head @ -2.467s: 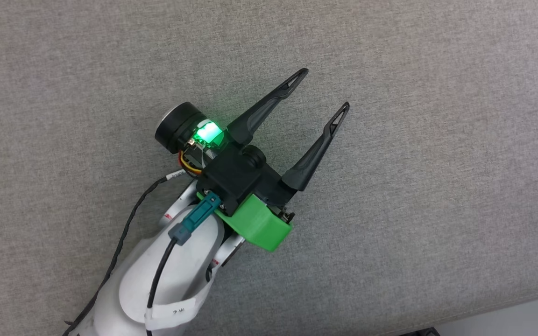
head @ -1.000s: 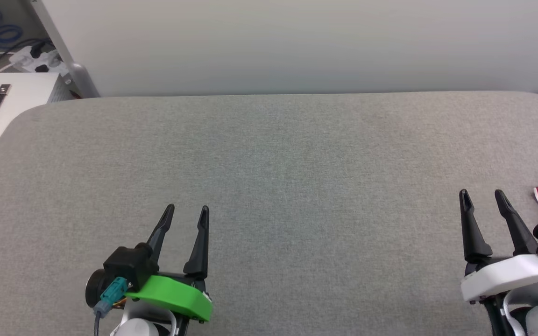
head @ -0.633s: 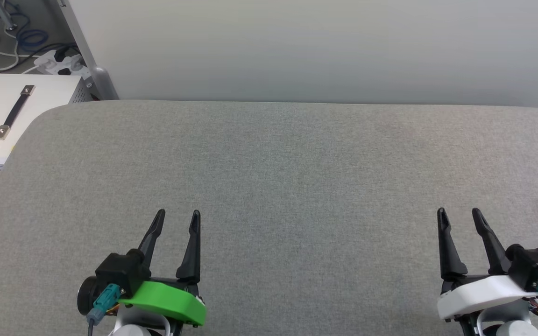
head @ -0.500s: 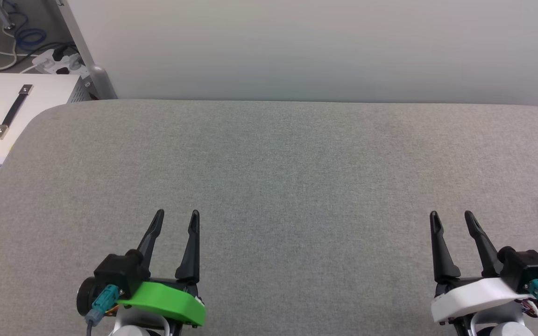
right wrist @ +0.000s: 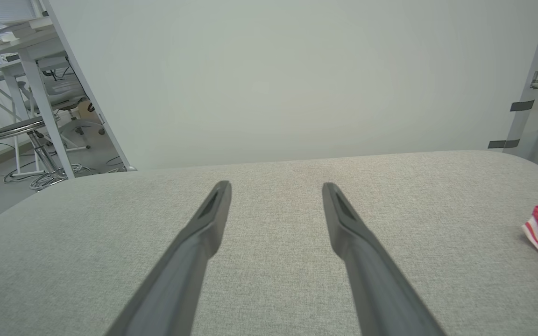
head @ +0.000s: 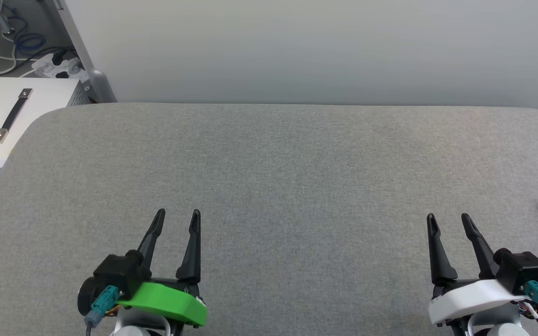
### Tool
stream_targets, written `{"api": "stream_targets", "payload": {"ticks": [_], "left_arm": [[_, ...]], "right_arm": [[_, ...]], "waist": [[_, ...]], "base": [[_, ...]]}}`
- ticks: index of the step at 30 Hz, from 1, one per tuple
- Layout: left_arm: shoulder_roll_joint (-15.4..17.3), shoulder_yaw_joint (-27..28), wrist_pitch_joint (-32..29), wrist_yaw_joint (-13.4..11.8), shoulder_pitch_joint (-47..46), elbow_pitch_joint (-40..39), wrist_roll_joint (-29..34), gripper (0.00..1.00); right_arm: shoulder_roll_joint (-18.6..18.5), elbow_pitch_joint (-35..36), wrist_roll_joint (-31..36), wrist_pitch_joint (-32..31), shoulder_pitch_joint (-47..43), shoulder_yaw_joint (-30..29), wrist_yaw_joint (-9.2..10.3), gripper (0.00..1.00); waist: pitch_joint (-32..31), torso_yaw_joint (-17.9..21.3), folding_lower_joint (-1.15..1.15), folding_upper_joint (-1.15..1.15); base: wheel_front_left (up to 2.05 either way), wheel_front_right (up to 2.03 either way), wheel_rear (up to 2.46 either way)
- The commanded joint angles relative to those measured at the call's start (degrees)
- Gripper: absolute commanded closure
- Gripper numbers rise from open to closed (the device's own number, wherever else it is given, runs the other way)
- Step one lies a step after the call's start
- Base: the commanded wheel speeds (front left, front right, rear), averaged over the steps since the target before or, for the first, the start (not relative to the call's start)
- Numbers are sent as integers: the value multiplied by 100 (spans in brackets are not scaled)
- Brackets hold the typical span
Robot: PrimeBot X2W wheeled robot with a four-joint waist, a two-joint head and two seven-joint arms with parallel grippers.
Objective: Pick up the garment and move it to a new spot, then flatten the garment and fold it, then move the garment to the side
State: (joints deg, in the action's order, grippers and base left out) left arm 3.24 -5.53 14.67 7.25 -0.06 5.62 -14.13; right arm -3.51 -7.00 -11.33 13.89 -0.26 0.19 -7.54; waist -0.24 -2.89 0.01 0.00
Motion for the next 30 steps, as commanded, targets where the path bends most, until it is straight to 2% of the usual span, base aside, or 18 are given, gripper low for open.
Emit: {"api": "stream_targets", "payload": {"ticks": [1, 25, 30], "left_arm": [[-35, -18, 33, -18, 86, -9, -58, 0], [-36, -23, 33, -34, 83, -3, -128, 0], [-36, 13, 33, -38, 71, -21, -340, 0]], "right_arm": [[42, -13, 8, 49, -1, 8, 5, 0], [58, -52, 25, 58, 20, 65, 5, 0], [60, -71, -41, 59, 26, 62, 5, 0]], "waist": [[-1, 1, -1, 0], [23, 82, -1, 0], [55, 92, -1, 0]], "base": [[0, 0, 0], [0, 0, 0], [0, 0, 0]]}}
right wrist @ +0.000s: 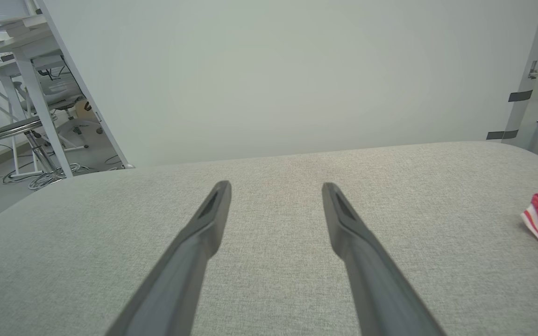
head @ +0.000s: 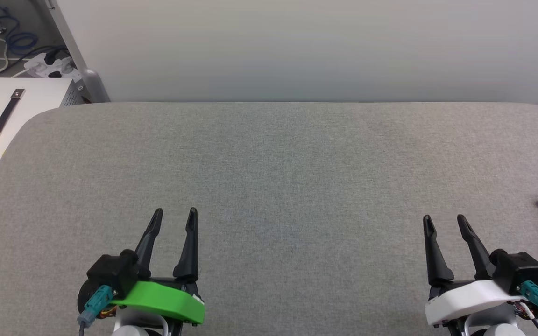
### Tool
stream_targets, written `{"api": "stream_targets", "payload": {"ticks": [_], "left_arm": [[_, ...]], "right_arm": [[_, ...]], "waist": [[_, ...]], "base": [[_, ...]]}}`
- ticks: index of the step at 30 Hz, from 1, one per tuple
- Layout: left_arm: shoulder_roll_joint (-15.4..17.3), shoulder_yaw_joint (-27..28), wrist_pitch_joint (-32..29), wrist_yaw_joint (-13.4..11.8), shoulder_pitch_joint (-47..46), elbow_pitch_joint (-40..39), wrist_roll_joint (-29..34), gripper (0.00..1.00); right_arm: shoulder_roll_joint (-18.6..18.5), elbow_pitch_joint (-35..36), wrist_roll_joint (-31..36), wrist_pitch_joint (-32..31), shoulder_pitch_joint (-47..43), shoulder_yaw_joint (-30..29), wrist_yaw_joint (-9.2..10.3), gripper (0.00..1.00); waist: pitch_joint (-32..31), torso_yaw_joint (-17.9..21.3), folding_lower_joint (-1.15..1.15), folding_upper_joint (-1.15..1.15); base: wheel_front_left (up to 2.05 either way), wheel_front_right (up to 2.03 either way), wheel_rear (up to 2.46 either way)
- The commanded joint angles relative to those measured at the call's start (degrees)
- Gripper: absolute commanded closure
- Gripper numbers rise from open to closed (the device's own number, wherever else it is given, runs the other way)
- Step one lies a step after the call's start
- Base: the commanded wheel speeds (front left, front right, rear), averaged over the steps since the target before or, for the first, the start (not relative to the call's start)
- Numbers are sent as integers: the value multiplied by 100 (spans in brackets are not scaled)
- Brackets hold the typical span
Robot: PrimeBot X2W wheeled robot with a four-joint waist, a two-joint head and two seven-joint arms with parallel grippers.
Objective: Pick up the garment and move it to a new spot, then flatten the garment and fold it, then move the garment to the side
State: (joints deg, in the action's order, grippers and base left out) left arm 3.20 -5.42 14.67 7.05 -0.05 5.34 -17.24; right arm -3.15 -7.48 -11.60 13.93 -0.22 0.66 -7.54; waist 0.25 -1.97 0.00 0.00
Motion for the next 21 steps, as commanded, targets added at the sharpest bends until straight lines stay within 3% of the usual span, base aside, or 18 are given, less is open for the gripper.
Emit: {"api": "stream_targets", "payload": {"ticks": [1, 21], "left_arm": [[3, -1, -7, -1, -1, -2, 5, 100], [6, 75, -216, -100, -1, -79, 246, 100]], "right_arm": [[0, 0, -2, -7, 0, -1, 0, 100], [0, 106, 161, -201, 3, -17, 1, 100]], "waist": [[3, 0, 0, 0], [-1, 29, 0, 0]], "base": [[0, 0, 0], [0, 0, 0]]}}
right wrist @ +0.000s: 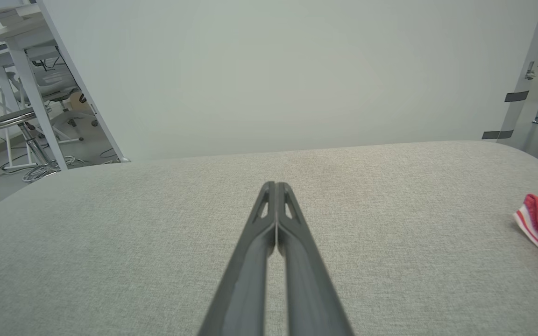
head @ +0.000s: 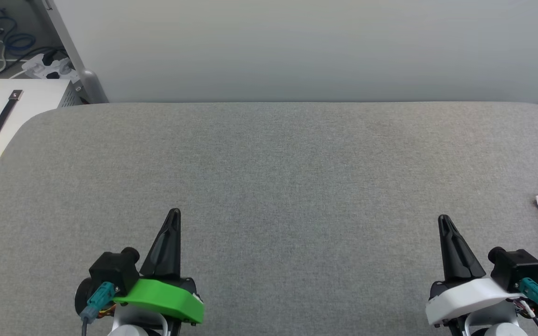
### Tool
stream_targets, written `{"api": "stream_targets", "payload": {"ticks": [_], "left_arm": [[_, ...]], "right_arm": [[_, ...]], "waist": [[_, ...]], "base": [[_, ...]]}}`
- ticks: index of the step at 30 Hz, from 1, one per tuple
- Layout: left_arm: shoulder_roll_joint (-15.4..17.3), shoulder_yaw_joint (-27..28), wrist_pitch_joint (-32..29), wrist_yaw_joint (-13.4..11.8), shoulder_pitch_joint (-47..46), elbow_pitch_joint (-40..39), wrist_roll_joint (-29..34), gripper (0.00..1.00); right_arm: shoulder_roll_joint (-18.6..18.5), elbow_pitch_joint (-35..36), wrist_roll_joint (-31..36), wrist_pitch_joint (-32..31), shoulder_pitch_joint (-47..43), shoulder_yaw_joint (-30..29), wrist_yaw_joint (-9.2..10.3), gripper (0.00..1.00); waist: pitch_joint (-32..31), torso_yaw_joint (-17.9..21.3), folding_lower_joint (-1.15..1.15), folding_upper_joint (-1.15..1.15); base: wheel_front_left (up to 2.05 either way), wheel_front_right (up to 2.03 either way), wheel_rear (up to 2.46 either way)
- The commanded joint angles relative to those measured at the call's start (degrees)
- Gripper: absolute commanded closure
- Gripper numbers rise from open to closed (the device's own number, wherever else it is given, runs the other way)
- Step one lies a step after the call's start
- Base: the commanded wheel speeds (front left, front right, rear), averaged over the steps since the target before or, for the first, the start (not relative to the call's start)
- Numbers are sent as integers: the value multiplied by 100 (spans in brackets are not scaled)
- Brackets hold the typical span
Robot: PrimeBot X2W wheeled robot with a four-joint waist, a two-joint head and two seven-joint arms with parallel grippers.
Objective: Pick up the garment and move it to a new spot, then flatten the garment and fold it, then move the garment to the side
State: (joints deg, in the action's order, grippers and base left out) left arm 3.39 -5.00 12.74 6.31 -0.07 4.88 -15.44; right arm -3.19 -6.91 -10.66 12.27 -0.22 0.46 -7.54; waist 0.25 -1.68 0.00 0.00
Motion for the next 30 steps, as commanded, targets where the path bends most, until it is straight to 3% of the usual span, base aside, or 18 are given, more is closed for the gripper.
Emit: {"api": "stream_targets", "payload": {"ticks": [1, 30], "left_arm": [[-13, 38, -35, -32, 1, -38, 81, 100], [-24, 171, -391, -204, 3, -167, 502, 100]], "right_arm": [[5, 55, 78, -48, 3, 3, 1, 100], [12, 238, 362, -386, 9, -11, 2, 100]], "waist": [[0, 2, 0, 0], [-8, 50, 0, 0]], "base": [[0, 0, 0], [0, 0, 0]]}}
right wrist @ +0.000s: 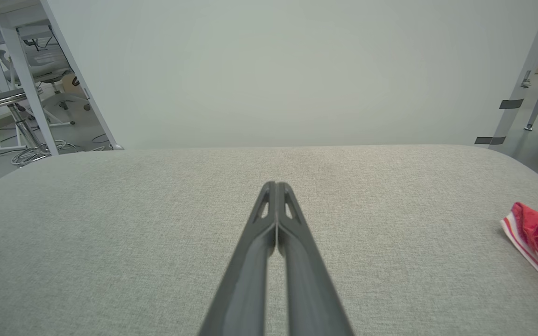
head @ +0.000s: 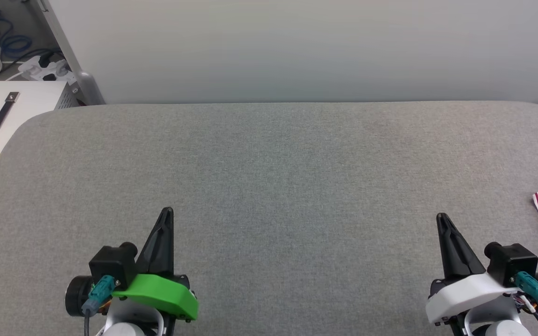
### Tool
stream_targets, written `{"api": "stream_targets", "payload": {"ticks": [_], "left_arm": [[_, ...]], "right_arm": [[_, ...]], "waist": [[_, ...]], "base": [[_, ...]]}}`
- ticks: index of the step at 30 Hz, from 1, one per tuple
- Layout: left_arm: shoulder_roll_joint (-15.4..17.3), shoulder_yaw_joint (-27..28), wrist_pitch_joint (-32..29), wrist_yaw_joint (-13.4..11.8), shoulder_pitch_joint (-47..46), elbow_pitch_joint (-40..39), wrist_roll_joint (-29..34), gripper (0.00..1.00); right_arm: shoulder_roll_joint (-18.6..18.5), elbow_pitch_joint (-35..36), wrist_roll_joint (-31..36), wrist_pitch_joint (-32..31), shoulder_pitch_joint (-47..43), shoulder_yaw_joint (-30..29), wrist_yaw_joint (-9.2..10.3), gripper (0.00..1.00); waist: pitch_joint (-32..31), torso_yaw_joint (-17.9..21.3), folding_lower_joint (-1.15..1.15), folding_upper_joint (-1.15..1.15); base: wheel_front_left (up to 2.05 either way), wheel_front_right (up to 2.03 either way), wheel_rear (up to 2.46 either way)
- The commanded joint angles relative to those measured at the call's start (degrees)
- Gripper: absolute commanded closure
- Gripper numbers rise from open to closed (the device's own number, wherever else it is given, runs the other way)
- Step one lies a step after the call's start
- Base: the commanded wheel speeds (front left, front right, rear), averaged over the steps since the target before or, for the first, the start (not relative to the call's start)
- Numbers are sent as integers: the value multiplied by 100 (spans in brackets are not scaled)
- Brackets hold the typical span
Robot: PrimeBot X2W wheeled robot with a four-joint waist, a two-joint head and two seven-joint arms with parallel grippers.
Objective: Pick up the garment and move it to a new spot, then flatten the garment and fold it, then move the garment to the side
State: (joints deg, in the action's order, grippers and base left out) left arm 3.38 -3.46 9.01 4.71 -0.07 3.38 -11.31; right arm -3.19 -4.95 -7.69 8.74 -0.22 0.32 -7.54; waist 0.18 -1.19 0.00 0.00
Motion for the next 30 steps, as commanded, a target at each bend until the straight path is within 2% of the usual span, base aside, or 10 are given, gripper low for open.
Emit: {"api": "stream_targets", "payload": {"ticks": [1, 30], "left_arm": [[-23, 20, -29, -49, 3, -20, 101, 100], [-34, 154, -388, -223, 5, -151, 525, 100]], "right_arm": [[13, 47, 72, -43, 9, 2, 2, 100], [20, 232, 359, -385, 14, -12, 3, 100]], "waist": [[0, 2, 0, 0], [-7, 50, 0, 0]], "base": [[0, 0, 0], [0, 0, 0]]}}
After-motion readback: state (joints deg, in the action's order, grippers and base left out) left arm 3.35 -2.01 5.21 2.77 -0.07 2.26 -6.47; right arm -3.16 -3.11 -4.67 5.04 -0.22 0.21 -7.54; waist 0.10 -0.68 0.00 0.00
